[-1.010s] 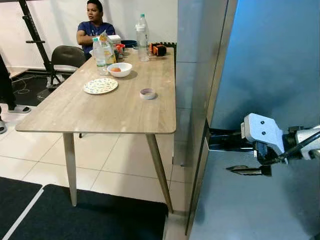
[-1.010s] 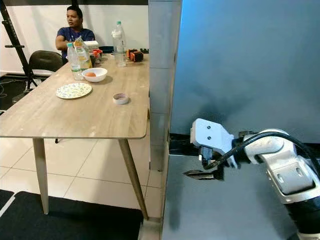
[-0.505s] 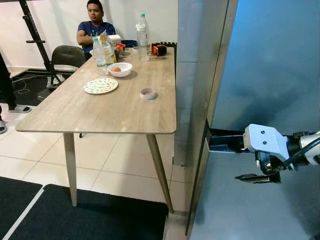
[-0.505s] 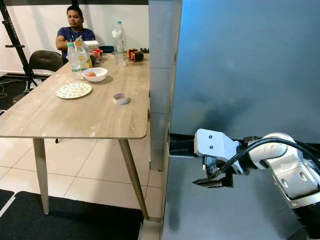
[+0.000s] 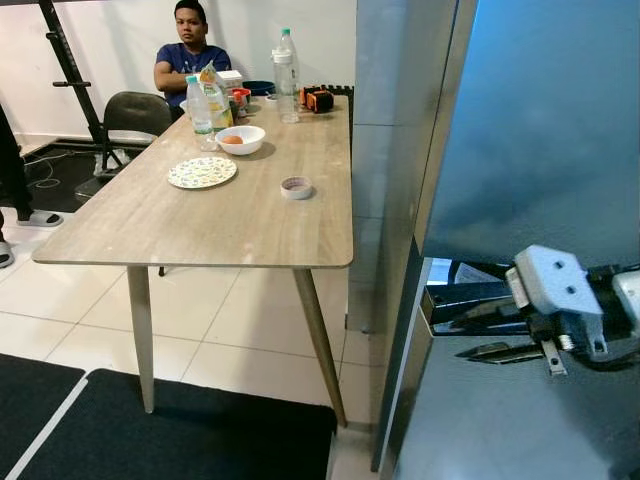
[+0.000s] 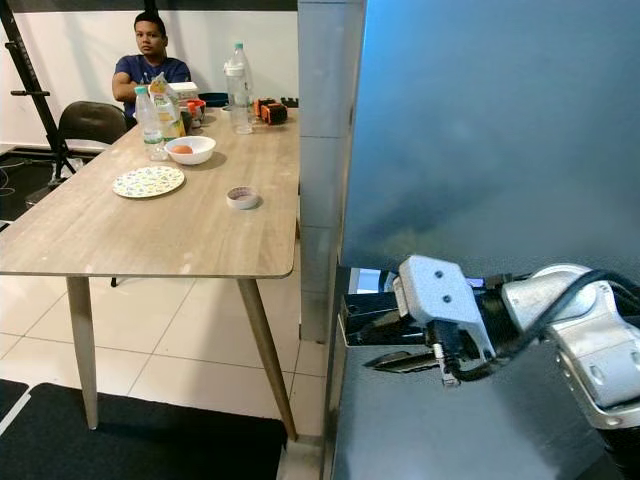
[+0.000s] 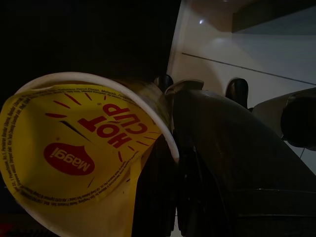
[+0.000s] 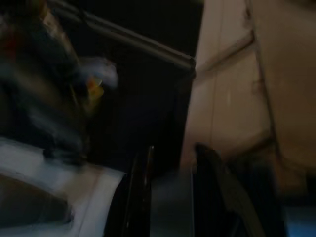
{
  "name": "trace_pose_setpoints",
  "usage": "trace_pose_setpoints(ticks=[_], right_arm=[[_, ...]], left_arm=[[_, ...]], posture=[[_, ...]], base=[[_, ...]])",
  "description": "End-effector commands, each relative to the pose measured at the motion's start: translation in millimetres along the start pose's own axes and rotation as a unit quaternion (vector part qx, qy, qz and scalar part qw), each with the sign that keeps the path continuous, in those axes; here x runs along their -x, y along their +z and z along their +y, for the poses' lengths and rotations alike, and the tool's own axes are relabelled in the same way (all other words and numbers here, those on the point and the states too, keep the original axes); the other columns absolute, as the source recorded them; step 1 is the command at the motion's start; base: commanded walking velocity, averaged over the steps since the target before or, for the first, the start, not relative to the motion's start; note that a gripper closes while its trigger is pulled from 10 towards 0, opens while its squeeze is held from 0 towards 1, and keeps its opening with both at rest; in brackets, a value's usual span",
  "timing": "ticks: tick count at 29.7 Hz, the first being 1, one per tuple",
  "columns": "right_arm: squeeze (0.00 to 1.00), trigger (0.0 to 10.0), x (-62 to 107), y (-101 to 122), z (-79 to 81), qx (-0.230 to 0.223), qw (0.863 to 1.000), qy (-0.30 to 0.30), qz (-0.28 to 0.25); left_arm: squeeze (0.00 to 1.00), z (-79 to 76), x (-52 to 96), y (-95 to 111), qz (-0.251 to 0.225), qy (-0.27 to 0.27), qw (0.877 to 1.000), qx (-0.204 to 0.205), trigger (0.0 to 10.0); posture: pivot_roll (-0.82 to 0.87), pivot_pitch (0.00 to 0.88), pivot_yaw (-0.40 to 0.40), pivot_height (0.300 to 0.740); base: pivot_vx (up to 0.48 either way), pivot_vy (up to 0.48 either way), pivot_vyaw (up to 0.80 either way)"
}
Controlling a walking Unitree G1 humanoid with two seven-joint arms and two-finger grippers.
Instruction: Restocking fridge
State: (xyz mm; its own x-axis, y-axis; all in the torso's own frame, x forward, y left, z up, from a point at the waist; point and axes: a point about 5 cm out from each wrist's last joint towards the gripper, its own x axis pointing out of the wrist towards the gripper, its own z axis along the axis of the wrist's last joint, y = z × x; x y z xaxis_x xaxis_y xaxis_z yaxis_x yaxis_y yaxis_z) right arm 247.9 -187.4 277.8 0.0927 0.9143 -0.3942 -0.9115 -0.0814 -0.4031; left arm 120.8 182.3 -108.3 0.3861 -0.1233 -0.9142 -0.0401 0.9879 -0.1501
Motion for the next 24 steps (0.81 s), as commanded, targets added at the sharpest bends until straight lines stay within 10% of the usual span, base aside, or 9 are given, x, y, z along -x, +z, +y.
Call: trace_pose_setpoints(ticks=[1,14,15,16,17,24], right_arm=[[0.00,10.0,4.0,24,-2.7,0.037,0.997,-0.003,-0.070],[0.00,10.0,-11.7,-3,-35.2,0.025,0.991,-0.126,0.025],[0.00,5.7,-11.4,-4,-36.7,0.022,0.991,-0.131,0.031],[0.00,5.7,-11.1,-5,-37.4,0.020,0.990,-0.134,0.033],[0.00,0.0,-10.2,-7,-38.5,0.016,0.989,-0.139,0.042],[0.00,0.0,-11.4,-14,-38.2,0.026,0.987,-0.138,0.076]], left_arm=[[0.00,-1.7,1.1,-16,0.030,-0.002,1.000,0.003,10.0],[0.00,-7.8,-0.7,-14,0.028,-0.006,1.000,0.004,10.0],[0.00,-8.5,-0.9,-13,0.028,-0.006,1.000,0.003,10.0],[0.00,-8.9,-1.0,-13,0.028,-0.006,1.000,0.003,10.0],[0.00,-9.4,-1.2,-13,0.028,-0.007,1.000,0.002,10.0],[0.00,-4.0,0.2,-14,0.028,-0.003,1.000,0.006,10.0]], posture=[[-0.11,0.000,-0.002,0.740],[-0.11,0.000,0.002,0.740],[-0.11,0.000,0.002,0.740],[-0.11,0.000,0.002,0.740],[-0.11,0.000,0.002,0.740],[-0.11,0.000,0.002,0.740]], base=[[0.000,0.000,0.00],[0.000,0.000,0.00],[0.000,0.000,0.00],[0.000,0.000,0.00],[0.000,0.000,0.00],[0.000,0.000,0.00]])
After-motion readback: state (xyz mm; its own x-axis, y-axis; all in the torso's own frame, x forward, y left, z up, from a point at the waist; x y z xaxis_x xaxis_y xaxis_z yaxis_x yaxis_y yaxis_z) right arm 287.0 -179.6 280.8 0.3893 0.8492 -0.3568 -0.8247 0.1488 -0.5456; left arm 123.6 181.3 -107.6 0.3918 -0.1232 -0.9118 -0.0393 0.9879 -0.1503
